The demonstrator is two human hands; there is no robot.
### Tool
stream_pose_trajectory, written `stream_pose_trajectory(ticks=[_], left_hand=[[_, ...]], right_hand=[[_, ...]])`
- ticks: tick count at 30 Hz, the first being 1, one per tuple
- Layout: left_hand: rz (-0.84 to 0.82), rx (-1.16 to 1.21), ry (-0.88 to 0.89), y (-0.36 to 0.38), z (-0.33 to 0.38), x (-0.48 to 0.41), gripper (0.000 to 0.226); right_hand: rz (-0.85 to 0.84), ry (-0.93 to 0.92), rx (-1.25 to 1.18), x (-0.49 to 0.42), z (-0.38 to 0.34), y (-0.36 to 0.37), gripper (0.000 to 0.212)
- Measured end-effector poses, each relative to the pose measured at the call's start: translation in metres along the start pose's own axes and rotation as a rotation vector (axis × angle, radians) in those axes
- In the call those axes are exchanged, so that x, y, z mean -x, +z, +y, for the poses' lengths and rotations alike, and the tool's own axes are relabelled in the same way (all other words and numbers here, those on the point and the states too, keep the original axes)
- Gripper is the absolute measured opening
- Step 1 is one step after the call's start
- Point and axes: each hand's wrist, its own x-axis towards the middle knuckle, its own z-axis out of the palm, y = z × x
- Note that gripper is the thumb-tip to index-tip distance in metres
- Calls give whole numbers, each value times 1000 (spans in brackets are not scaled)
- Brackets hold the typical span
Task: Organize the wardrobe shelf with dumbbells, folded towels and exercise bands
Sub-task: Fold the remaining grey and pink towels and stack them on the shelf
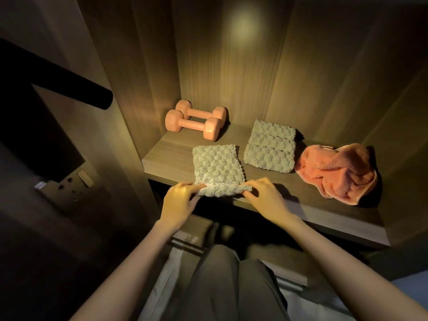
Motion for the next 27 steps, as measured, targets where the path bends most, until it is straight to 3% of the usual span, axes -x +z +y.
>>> stream_pose_trajectory(ticks=[3, 6, 9, 13, 20, 24, 27], left_hand=[[-27, 92, -130, 0, 2, -11, 18], [-50, 265, -336, 0, 7, -25, 29], [-75, 343, -506, 6, 7, -35, 29], [-74, 315, -571, 11, 8, -41, 28], [79, 144, -490, 14, 12, -37, 18], [246, -33, -184, 18, 18, -32, 21], [185, -81, 106, 20, 15, -33, 22]], right_hand=[[27, 81, -105, -9, -3, -2, 18], [87, 123, -119, -18, -11, -2, 37], [118, 216, -96, -26, -16, -1, 41], [127, 323, -82, -33, -21, 1, 37], [184, 284, -8, -36, -26, 1, 23], [308, 75, 84, -35, -29, 3, 30], [221, -220, 123, -34, -30, 5, 35]])
